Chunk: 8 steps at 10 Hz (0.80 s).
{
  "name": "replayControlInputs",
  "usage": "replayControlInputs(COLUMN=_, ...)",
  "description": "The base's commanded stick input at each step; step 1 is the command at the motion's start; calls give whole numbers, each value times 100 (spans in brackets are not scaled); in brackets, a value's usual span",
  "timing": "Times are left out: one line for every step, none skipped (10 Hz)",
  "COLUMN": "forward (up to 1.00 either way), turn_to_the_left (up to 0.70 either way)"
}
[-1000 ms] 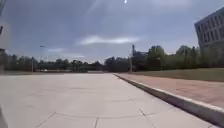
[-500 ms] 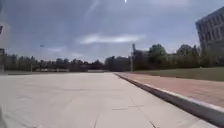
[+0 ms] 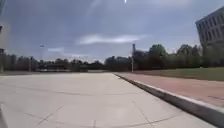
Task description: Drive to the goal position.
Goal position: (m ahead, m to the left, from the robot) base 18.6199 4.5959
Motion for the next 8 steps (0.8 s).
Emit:
replayControlInputs(forward=100, turn_to_the_left=0)
replayControlInputs(forward=100, turn_to_the_left=0)
replayControlInputs(forward=100, turn_to_the_left=0)
replayControlInputs(forward=100, turn_to_the_left=0)
replayControlInputs(forward=100, turn_to_the_left=0)
replayControlInputs(forward=100, turn_to_the_left=0)
replayControlInputs(forward=100, turn_to_the_left=0)
replayControlInputs(forward=100, turn_to_the_left=0)
